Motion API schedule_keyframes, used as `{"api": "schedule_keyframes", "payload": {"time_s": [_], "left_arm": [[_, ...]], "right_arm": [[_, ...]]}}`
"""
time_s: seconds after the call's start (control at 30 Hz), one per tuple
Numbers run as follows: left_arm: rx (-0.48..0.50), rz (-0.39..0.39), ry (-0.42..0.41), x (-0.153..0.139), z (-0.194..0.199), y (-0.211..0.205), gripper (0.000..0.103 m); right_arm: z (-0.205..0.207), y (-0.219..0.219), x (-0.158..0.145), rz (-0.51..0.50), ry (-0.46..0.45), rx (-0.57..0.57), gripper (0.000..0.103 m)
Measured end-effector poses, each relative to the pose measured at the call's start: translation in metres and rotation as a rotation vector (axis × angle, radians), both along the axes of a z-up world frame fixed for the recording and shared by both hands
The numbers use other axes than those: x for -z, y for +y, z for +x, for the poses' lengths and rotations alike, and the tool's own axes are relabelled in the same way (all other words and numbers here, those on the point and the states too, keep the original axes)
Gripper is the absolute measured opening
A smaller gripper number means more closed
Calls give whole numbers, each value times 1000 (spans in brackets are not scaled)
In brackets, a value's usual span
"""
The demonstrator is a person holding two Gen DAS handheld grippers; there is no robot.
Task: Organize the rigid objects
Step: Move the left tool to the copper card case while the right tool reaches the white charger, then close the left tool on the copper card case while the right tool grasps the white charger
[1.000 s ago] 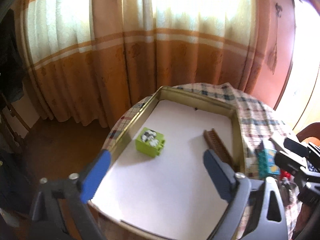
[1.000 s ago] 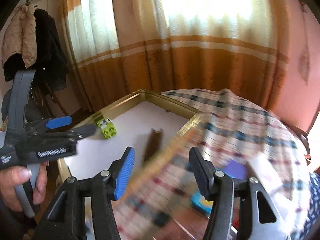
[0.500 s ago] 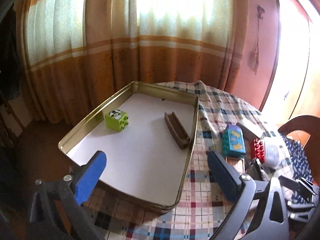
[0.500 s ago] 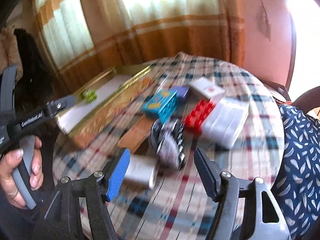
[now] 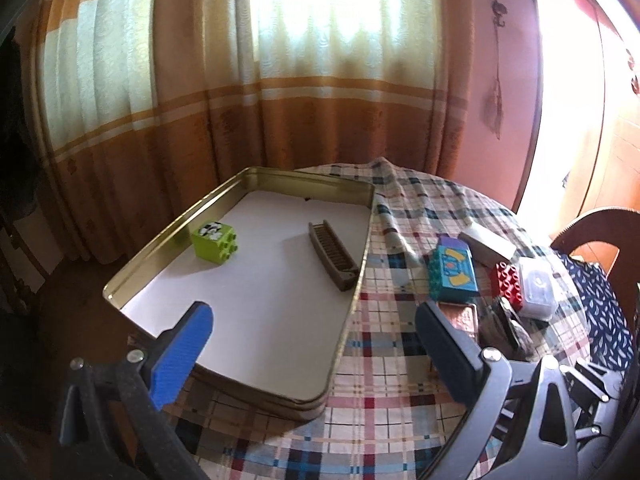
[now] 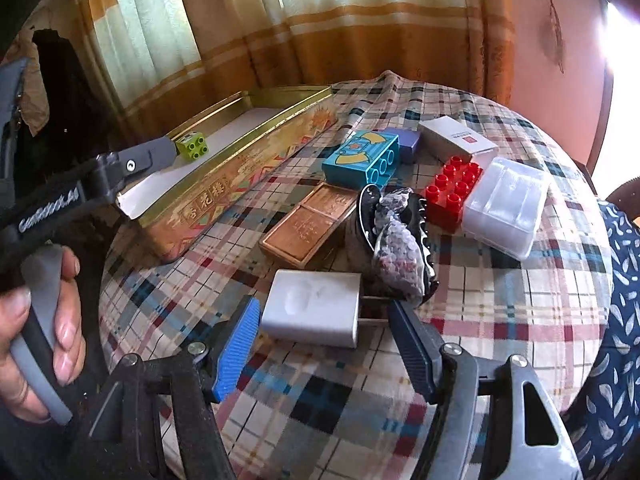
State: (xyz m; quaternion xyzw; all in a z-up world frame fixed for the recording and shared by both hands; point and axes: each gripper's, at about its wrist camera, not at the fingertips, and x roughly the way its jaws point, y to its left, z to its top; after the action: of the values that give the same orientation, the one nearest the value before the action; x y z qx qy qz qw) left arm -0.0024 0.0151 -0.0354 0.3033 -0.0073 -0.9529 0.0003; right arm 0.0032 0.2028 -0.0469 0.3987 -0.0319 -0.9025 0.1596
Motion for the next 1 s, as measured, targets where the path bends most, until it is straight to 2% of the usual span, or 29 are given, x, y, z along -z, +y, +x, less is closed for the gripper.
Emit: {"api": "schedule_keyframes", "payload": {"time_s": [0.07, 0.3, 0.5, 0.67, 0.77, 0.9, 1.0], "left_arm": [[7, -5, 3, 0, 1, 2, 103], [17, 1, 7, -1, 3, 2, 103], [14, 15, 28, -5, 7, 1, 103], [38, 13, 44, -10, 11, 8, 103], [87, -1, 38, -9, 11, 21, 103], [167, -32, 2, -2, 8, 44, 101], [212, -74, -31, 6, 2, 62, 95]], "right_arm": [[-1, -2, 1, 8, 7, -6, 65], [5, -3, -6, 36, 45, -50, 65], [19, 1, -26, 74, 163, -54, 65], [13, 21, -43, 82, 222, 8, 65], [2, 34, -48, 93, 240, 63, 65], [-21, 47, -55, 75, 263, 130, 65], [-31, 49, -56, 63, 268, 148, 65]]}}
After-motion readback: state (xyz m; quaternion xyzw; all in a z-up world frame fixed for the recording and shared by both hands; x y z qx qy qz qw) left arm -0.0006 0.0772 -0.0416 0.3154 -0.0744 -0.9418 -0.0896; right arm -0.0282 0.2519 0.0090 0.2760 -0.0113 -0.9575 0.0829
